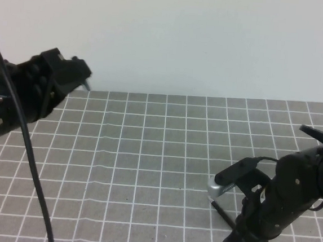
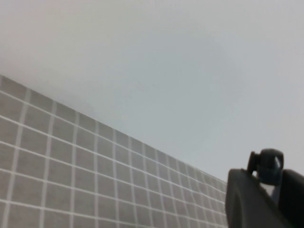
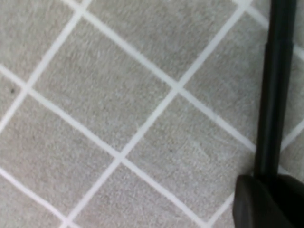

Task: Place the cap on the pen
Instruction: Put the cap on the pen

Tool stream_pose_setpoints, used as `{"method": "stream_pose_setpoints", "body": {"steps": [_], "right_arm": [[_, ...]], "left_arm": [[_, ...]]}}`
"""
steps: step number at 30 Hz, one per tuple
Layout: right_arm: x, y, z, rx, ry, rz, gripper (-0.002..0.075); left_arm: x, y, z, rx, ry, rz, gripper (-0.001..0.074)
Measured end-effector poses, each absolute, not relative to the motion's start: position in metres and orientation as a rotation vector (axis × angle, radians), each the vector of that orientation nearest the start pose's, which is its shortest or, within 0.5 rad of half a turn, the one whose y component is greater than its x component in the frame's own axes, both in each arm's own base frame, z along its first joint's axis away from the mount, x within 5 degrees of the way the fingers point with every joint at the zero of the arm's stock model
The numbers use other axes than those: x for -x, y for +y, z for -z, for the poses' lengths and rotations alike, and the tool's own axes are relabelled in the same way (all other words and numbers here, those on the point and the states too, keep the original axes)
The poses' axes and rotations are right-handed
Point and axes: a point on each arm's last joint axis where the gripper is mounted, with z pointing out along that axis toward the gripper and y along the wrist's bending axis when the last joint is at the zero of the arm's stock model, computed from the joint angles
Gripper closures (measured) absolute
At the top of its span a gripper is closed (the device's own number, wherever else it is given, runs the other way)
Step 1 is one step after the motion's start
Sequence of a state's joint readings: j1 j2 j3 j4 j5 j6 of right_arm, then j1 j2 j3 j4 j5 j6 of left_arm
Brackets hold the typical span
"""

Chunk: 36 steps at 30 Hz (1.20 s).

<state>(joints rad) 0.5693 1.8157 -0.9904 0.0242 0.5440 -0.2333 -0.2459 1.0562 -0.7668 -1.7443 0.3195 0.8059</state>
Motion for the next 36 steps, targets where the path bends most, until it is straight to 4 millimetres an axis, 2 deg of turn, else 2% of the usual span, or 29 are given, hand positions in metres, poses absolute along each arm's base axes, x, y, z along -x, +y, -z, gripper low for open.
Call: {"method": "stream_pose_setpoints", "body": {"steps": [4, 6, 10, 17, 21, 25, 31, 36], "right_arm": [[-0.275, 0.179, -0.156, 1.151, 2.667, -0.079, 0.0666], [-0.271, 0.177, -0.17, 1.162, 2.639, -0.088, 0.0668], [-0.259, 0.17, -0.211, 1.139, 2.569, -0.106, 0.0668], [-0.219, 0.154, -0.286, 1.053, 2.425, -0.279, 0.0668], [-0.2, 0.147, -0.313, 1.001, 2.352, -0.365, 0.0668], [-0.19, 0.147, -0.322, 0.951, 2.337, -0.47, 0.0668], [-0.185, 0.152, -0.309, 0.955, 2.323, -0.572, 0.0668], [-0.184, 0.144, -0.322, 0.983, 2.189, -0.471, 0.0669]], "left_arm": [[-0.214, -0.088, -0.348, 0.373, 1.816, 1.202, 0.0659], [-0.213, -0.089, -0.348, 0.362, 1.819, 1.219, 0.0659], [-0.212, -0.091, -0.348, 0.383, 1.823, 1.261, 0.0659], [-0.208, -0.102, -0.348, 0.418, 1.845, 1.31, 0.0659], [-0.205, -0.112, -0.344, 0.459, 1.856, 1.228, 0.0659], [-0.2, -0.124, -0.35, 0.465, 1.841, 1.162, 0.0659], [-0.199, -0.151, -0.371, 0.305, 1.826, 1.163, 0.0659], [-0.215, -0.164, -0.354, 0.402, 1.899, 1.19, 0.0659]]}}
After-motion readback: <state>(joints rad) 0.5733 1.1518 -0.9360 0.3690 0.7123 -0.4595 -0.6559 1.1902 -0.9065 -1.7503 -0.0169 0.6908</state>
